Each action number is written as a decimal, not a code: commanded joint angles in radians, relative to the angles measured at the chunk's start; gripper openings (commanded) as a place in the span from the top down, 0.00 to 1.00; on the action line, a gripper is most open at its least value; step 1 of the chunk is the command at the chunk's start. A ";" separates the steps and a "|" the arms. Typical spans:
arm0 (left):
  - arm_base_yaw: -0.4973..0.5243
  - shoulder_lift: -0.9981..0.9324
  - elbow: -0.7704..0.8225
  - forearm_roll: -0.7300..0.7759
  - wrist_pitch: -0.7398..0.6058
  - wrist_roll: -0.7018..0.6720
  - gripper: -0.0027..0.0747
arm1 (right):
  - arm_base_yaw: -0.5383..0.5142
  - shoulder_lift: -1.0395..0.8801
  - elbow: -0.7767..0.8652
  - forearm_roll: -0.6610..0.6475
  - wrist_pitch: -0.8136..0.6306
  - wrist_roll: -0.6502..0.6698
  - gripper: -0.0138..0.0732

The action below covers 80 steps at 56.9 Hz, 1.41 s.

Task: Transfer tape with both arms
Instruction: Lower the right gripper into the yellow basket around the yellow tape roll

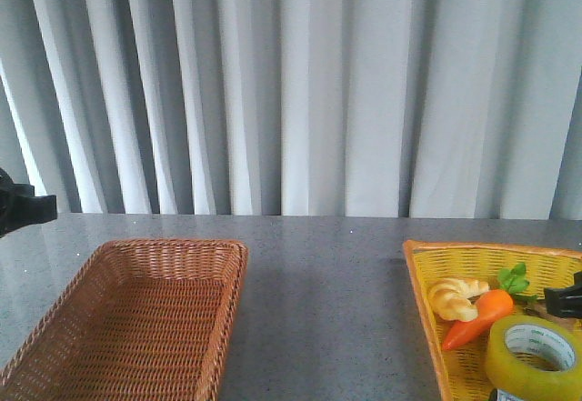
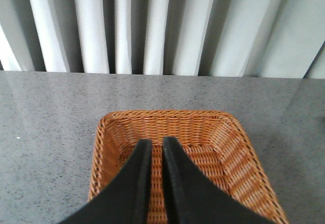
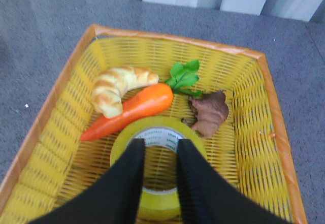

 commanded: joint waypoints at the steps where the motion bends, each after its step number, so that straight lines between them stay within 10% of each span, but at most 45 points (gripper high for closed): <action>1: -0.007 -0.023 -0.035 0.063 -0.084 -0.001 0.72 | -0.006 0.001 -0.034 -0.022 -0.050 -0.006 0.40; 12: -0.007 -0.023 -0.035 0.073 -0.091 -0.002 0.28 | -0.006 0.014 -0.034 -0.049 -0.043 -0.006 0.11; 21: -0.007 -0.023 -0.035 0.069 -0.090 -0.002 0.04 | -0.006 0.027 -0.034 -0.082 -0.044 -0.003 0.09; 40: -0.007 -0.023 -0.035 0.069 -0.097 -0.002 0.11 | -0.087 0.258 -0.196 -0.193 -0.022 0.249 0.16; 80: -0.007 -0.023 -0.034 0.069 -0.088 -0.002 0.21 | -0.087 0.602 -0.381 -0.123 0.241 0.098 0.16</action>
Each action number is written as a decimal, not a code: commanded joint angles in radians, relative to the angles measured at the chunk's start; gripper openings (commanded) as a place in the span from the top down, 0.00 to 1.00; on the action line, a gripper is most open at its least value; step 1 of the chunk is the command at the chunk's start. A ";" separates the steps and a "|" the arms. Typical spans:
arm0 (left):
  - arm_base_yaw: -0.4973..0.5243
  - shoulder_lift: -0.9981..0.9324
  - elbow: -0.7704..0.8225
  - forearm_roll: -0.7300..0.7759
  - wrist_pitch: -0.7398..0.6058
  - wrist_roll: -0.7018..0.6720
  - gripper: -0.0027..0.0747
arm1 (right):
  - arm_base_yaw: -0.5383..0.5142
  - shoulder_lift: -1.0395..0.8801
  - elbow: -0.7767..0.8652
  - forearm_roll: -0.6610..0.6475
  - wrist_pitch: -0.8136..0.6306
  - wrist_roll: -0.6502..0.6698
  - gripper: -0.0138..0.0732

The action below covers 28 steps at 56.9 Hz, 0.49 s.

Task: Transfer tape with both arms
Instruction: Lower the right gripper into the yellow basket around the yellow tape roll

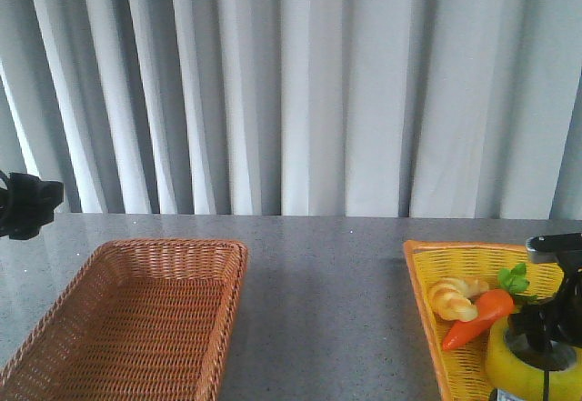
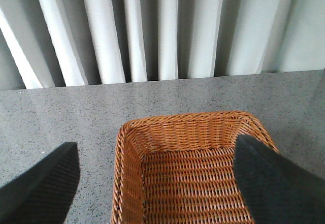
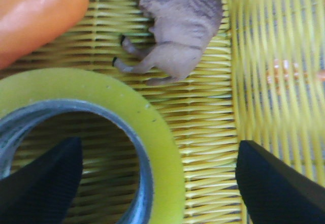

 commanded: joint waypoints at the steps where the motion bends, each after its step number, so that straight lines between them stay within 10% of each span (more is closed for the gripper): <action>1: -0.007 -0.023 -0.034 -0.006 -0.064 -0.002 0.21 | -0.005 -0.031 -0.036 -0.004 -0.029 -0.030 0.16; 16: -0.007 -0.023 -0.034 -0.006 -0.058 -0.002 0.21 | -0.005 0.003 -0.036 -0.005 -0.043 -0.030 0.20; 28: -0.007 -0.023 -0.034 -0.006 -0.055 -0.002 0.21 | -0.005 0.028 -0.036 -0.005 -0.044 -0.036 0.41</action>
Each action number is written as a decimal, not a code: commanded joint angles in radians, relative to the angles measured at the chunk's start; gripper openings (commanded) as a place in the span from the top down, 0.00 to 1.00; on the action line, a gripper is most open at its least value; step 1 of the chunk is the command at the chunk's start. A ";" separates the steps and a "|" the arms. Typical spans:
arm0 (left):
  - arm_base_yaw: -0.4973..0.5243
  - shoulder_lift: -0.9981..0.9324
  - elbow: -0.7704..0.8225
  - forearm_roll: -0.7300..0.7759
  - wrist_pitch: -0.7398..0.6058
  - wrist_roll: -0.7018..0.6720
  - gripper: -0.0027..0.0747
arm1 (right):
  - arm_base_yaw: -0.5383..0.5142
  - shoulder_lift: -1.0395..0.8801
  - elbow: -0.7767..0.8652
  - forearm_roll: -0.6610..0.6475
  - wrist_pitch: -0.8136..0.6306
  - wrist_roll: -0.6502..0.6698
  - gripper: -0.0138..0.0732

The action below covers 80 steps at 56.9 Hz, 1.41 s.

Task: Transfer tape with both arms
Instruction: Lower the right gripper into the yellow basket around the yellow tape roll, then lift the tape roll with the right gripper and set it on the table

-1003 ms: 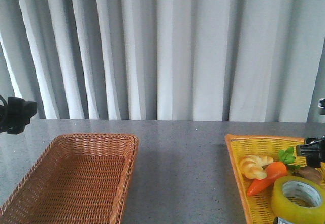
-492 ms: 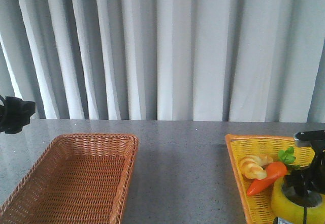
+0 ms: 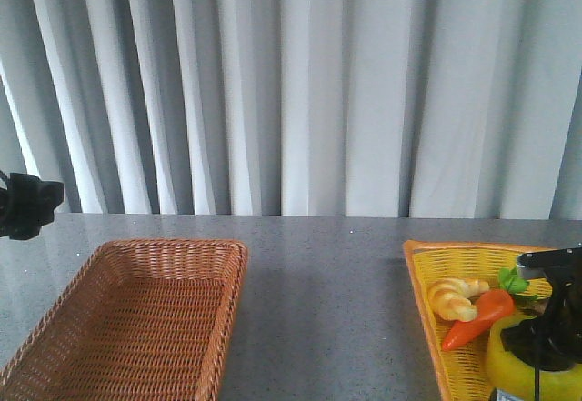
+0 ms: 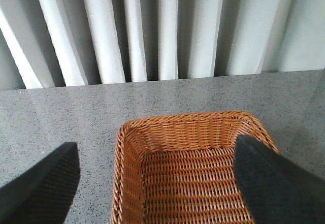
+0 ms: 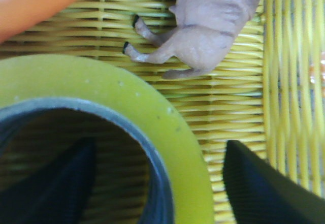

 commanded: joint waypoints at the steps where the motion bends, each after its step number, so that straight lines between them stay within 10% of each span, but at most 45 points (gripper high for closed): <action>1: -0.007 -0.023 -0.034 -0.006 -0.055 -0.002 0.21 | -0.005 -0.040 -0.030 -0.017 -0.037 -0.011 0.43; 20: -0.007 -0.023 -0.034 -0.006 -0.043 -0.002 0.21 | -0.003 -0.055 -0.170 0.028 0.050 -0.012 0.83; 49: -0.007 -0.023 -0.034 -0.006 -0.063 -0.002 0.21 | 0.224 -0.096 -0.507 0.338 0.145 -0.331 0.81; 80: -0.007 -0.023 -0.034 -0.006 -0.028 -0.002 0.21 | 0.395 0.140 -0.511 0.386 0.206 -0.326 0.78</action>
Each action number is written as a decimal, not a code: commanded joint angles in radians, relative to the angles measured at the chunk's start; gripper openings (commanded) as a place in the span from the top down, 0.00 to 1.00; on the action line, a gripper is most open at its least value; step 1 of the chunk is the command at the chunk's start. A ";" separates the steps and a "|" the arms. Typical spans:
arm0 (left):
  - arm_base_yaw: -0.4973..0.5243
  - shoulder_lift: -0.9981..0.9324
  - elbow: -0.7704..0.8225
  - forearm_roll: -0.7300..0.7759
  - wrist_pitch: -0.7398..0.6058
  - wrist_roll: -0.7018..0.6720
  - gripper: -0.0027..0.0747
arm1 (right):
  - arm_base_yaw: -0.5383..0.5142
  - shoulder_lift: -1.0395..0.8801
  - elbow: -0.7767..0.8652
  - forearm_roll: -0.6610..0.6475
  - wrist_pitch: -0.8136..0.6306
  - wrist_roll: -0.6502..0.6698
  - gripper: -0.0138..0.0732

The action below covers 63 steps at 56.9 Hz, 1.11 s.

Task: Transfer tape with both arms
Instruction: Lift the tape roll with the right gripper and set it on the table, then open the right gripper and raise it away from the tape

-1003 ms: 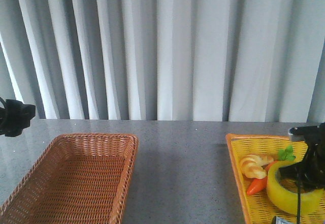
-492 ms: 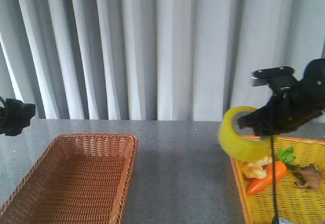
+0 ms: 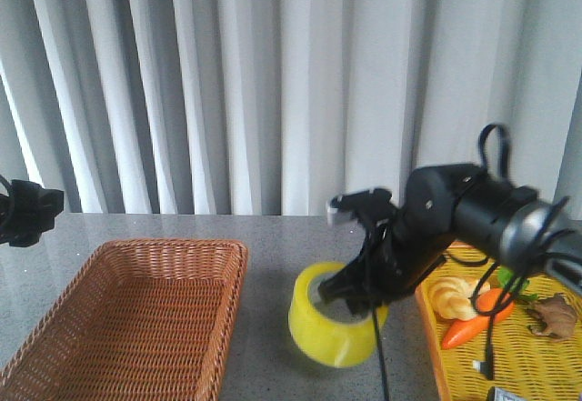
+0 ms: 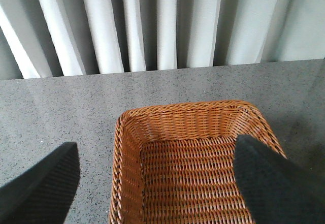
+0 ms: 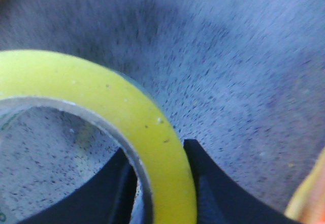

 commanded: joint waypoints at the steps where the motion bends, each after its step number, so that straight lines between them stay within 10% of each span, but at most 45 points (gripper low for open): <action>1: -0.007 -0.023 -0.034 -0.006 -0.062 -0.002 0.21 | 0.000 -0.013 -0.035 0.000 -0.034 -0.003 0.78; 37: -0.007 -0.023 -0.034 -0.006 -0.043 -0.002 0.21 | 0.000 0.044 -0.158 -0.002 0.027 -0.023 0.22; 63: -0.013 -0.023 -0.035 -0.010 -0.046 -0.002 0.21 | -0.081 -0.204 -0.326 -0.230 0.018 0.149 0.37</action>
